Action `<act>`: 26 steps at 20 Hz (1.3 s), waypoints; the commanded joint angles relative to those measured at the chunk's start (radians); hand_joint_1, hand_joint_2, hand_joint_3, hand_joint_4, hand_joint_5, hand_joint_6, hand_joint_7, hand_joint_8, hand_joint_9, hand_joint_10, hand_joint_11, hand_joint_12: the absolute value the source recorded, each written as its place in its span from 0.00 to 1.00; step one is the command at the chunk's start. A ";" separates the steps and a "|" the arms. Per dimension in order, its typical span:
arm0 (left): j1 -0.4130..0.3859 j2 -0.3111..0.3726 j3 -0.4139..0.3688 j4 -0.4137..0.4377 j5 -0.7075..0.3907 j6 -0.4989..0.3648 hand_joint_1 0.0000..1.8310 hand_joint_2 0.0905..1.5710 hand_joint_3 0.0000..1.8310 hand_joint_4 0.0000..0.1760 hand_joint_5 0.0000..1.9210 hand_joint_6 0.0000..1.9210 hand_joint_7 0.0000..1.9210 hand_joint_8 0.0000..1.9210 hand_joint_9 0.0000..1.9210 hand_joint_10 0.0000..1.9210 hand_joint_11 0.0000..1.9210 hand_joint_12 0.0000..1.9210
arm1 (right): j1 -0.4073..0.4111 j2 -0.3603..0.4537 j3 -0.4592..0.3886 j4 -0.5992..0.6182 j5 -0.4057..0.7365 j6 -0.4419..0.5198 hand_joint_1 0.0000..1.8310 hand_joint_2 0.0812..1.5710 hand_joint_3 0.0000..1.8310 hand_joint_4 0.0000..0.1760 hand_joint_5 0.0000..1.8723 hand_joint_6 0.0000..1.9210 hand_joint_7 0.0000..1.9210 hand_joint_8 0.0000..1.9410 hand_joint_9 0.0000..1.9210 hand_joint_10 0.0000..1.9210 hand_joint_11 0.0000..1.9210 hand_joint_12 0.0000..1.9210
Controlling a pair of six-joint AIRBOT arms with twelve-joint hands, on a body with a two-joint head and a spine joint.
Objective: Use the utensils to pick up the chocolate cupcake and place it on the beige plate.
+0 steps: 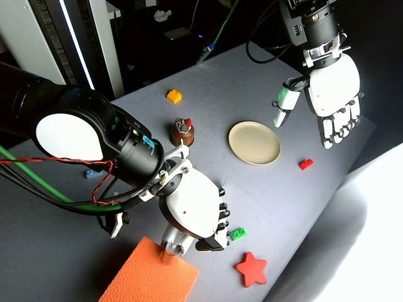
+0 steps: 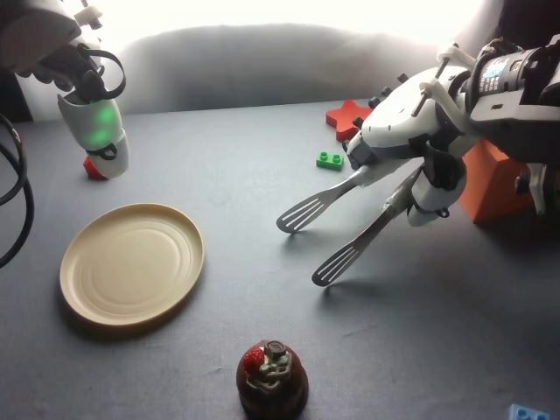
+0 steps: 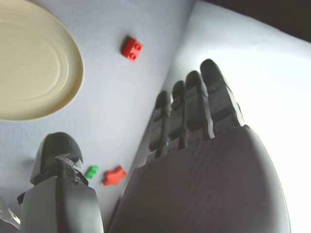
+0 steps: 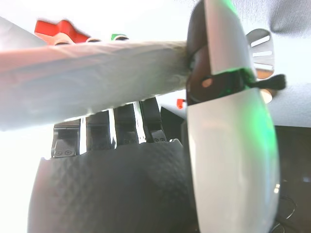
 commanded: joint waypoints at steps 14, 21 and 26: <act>-0.013 0.004 0.001 0.066 -0.010 0.005 0.21 0.64 0.00 0.00 0.06 0.00 0.07 0.00 0.08 0.00 0.00 0.22 | 0.112 0.057 -0.109 -0.018 -0.031 0.114 0.62 0.81 0.00 0.00 0.36 0.68 0.34 0.86 0.20 0.83 0.19 0.91; -0.013 0.004 0.000 0.066 -0.010 0.005 0.21 0.64 0.00 0.00 0.07 0.00 0.07 0.00 0.07 0.00 0.00 0.21 | 0.190 0.091 -0.242 -0.026 -0.083 0.157 0.60 0.73 0.00 0.00 0.24 0.60 0.20 0.69 0.17 0.82 0.17 0.90; -0.013 0.003 0.001 0.066 -0.010 0.005 0.21 0.64 0.00 0.00 0.07 0.00 0.07 0.00 0.07 0.00 0.00 0.23 | 0.199 0.102 -0.307 -0.027 -0.138 0.187 0.60 0.72 0.00 0.00 0.20 0.56 0.20 0.68 0.16 0.78 0.15 0.88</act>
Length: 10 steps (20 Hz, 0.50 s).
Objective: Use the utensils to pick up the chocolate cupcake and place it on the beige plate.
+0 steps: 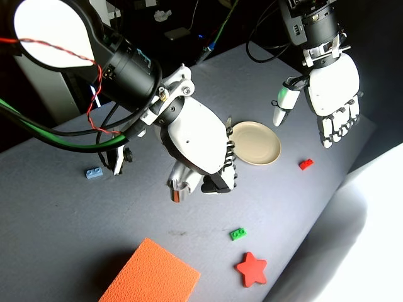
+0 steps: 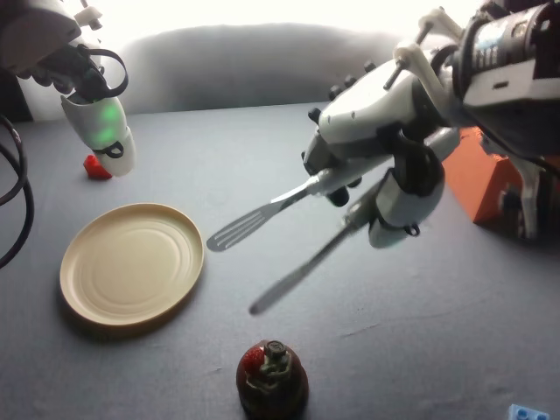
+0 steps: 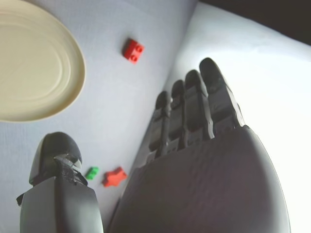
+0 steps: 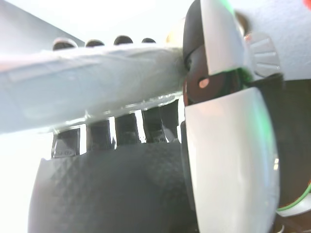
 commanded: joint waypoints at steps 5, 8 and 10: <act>-0.013 0.003 0.001 0.070 -0.013 0.005 0.23 0.64 0.00 0.00 0.09 0.01 0.07 0.00 0.07 0.00 0.00 0.26 | 0.007 0.007 -0.057 -0.020 0.037 0.031 0.61 0.70 0.00 0.00 0.20 0.52 0.19 0.68 0.16 0.78 0.16 0.87; -0.013 0.003 0.001 0.070 -0.012 0.005 0.21 0.65 0.00 0.00 0.07 0.00 0.06 0.00 0.06 0.00 0.00 0.20 | 0.006 0.006 -0.060 0.078 0.006 0.047 0.60 0.70 0.00 0.00 0.21 0.49 0.21 0.66 0.18 0.75 0.17 0.84; -0.013 0.003 0.001 0.070 -0.012 0.005 0.21 0.65 0.00 0.00 0.07 0.00 0.05 0.00 0.06 0.00 0.00 0.21 | -0.001 0.005 -0.060 0.083 0.004 0.066 0.60 0.71 0.00 0.00 0.20 0.51 0.20 0.65 0.16 0.75 0.15 0.84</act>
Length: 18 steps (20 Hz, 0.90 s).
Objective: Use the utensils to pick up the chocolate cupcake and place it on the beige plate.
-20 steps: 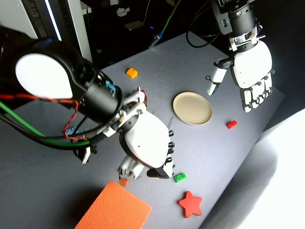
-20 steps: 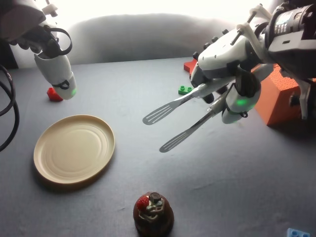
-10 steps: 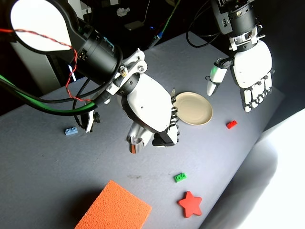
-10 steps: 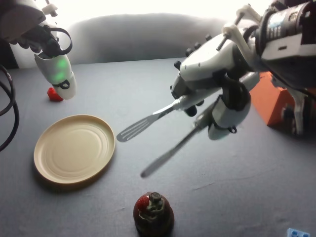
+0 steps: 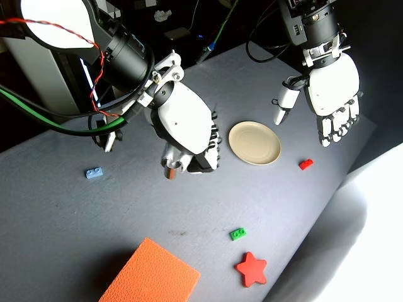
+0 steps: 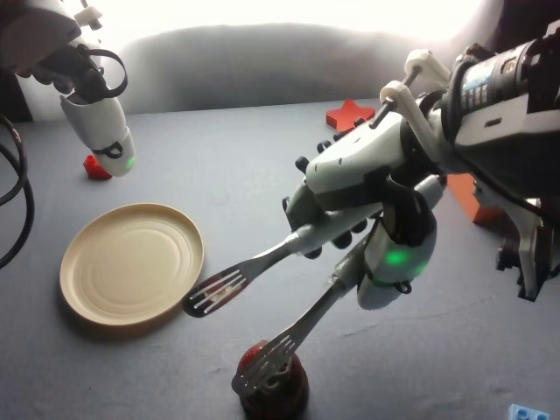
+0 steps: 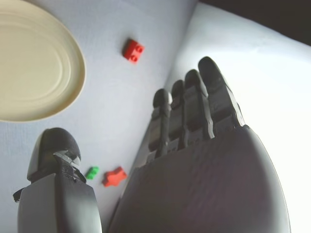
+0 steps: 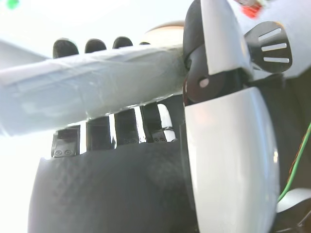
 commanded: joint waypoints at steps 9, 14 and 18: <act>-0.013 0.002 0.002 0.069 -0.010 0.005 0.24 0.65 0.00 0.00 0.06 0.00 0.05 0.00 0.05 0.00 0.00 0.17 | -0.066 -0.022 0.001 -0.179 0.147 0.042 0.61 0.70 0.00 0.00 0.23 0.49 0.20 0.65 0.15 0.76 0.14 0.86; -0.013 0.002 0.002 0.069 -0.010 0.005 0.22 0.65 0.00 0.00 0.06 0.00 0.05 0.00 0.05 0.00 0.00 0.17 | -0.091 -0.036 0.003 -0.227 0.169 0.059 0.59 0.72 0.00 0.00 0.19 0.51 0.18 0.68 0.15 0.78 0.14 0.88; -0.012 0.001 0.002 0.068 -0.009 0.005 0.22 0.65 0.00 0.00 0.06 0.00 0.05 0.00 0.05 0.00 0.00 0.17 | -0.115 -0.037 0.003 -0.254 0.171 0.059 0.58 0.72 0.00 0.00 0.20 0.51 0.17 0.68 0.14 0.79 0.16 0.88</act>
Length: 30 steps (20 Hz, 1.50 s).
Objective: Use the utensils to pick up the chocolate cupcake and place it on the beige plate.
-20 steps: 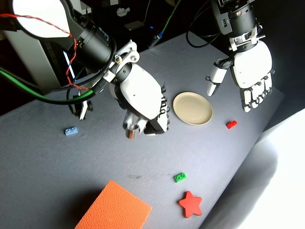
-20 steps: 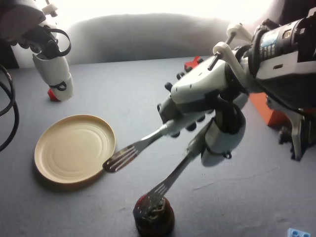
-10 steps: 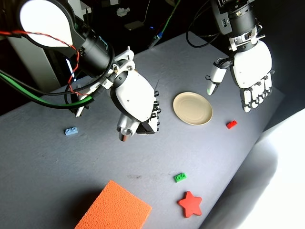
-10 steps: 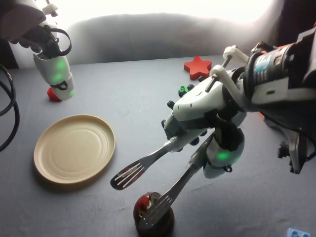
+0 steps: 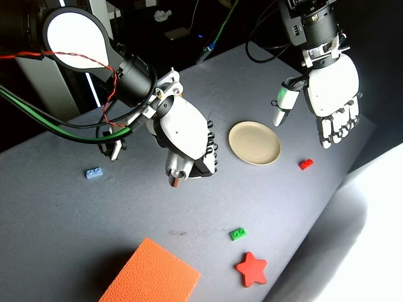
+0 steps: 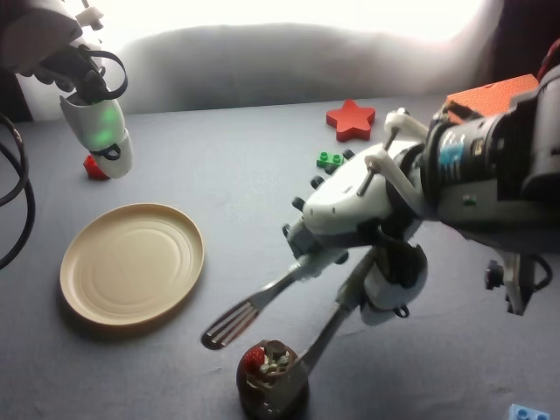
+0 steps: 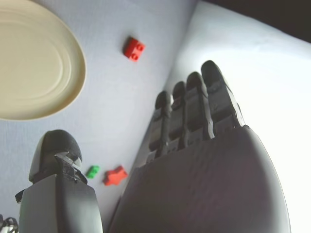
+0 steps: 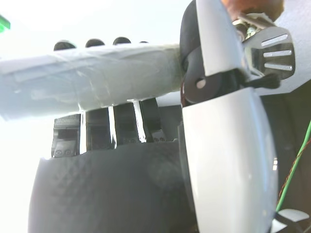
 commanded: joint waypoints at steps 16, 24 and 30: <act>-0.011 0.003 0.003 0.067 -0.011 0.005 0.23 0.65 0.00 0.00 0.08 0.00 0.07 0.00 0.07 0.00 0.00 0.21 | -0.060 -0.019 0.035 -0.090 0.089 0.008 0.58 0.72 0.00 0.00 0.20 0.49 0.17 0.69 0.14 0.81 0.16 0.90; -0.011 0.003 0.003 0.067 -0.010 0.005 0.21 0.65 0.00 0.00 0.07 0.00 0.06 0.00 0.06 0.00 0.00 0.22 | -0.069 -0.020 0.036 -0.107 0.099 0.009 0.60 0.71 0.00 0.00 0.20 0.48 0.19 0.65 0.16 0.76 0.17 0.85; -0.011 0.003 0.003 0.066 -0.009 0.005 0.22 0.64 0.00 0.00 0.07 0.00 0.06 0.00 0.06 0.00 0.00 0.22 | -0.064 -0.019 0.036 -0.108 0.099 0.008 0.60 0.70 0.00 0.00 0.21 0.50 0.20 0.64 0.17 0.75 0.18 0.84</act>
